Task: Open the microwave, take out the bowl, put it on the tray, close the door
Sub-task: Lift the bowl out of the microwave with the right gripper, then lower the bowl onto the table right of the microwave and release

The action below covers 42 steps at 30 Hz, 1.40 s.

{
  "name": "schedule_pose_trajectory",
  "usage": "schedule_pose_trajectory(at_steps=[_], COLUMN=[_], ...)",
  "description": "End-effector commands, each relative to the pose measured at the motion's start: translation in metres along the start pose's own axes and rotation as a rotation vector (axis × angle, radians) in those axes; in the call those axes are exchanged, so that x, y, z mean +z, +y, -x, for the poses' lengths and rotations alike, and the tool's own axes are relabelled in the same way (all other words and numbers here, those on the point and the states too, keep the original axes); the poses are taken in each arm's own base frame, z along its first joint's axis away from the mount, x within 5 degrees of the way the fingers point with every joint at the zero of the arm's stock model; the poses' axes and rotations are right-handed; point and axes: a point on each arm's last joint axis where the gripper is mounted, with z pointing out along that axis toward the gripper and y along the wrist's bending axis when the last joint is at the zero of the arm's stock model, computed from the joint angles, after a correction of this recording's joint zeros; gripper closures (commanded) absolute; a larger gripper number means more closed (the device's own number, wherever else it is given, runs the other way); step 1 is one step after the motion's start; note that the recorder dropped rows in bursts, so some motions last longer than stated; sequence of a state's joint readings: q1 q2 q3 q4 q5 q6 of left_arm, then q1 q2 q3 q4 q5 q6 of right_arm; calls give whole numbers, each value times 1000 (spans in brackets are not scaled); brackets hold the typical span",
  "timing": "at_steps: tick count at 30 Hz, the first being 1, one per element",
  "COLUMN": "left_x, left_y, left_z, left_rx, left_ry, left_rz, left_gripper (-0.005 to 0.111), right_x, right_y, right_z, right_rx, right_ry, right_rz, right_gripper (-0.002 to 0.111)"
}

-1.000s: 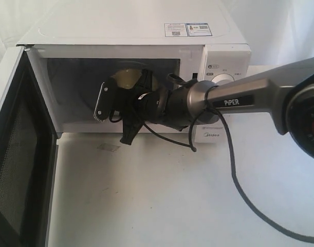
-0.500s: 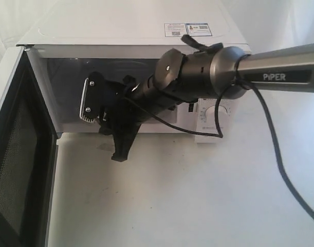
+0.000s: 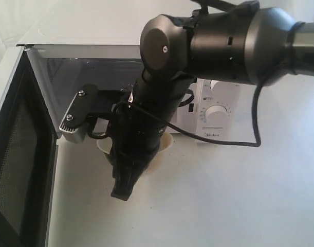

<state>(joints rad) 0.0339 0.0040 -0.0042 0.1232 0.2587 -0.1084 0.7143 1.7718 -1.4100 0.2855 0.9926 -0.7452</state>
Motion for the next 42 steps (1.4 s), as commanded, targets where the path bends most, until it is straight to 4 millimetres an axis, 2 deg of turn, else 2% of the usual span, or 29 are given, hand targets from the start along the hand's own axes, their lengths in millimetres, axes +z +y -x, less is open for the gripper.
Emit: schedule_pose_trajectory(at_steps=[1,4,7,10,13,17,23,31,42], left_x=[0,0,0,0,0,0,0,0,0], left_y=[0,0,0,0,0,0,0,0,0], left_z=[-1,-1,-1,-1,-1,-1,-1,-1,-1], left_rx=[-8,-8,-8,-8,-8,-8,-8,-8,-8], left_ry=[-3,-3,-3,-3,-3,-3,-3,-3,-3], left_rz=[0,0,0,0,0,0,0,0,0], left_gripper=[107,107,107,107,107,107,107,107,107], right_x=[-14,-19,-24,-20,-9,1,6,10,17], right_y=[2,-3,-7,-6,0,12,8,-17,-50], right_z=[-21,-40,-57,-72,-87,-107,-127,-164,-183], right_rx=[199,395,518,612,632,648,696,765,661], right_ry=[138,278,378,417,450,414,120,116,108], right_rz=[-107,-241,-378,-461,-459,-452,-514,-598,-679], right_gripper=[108,108,108,108,108,108,108,108,108])
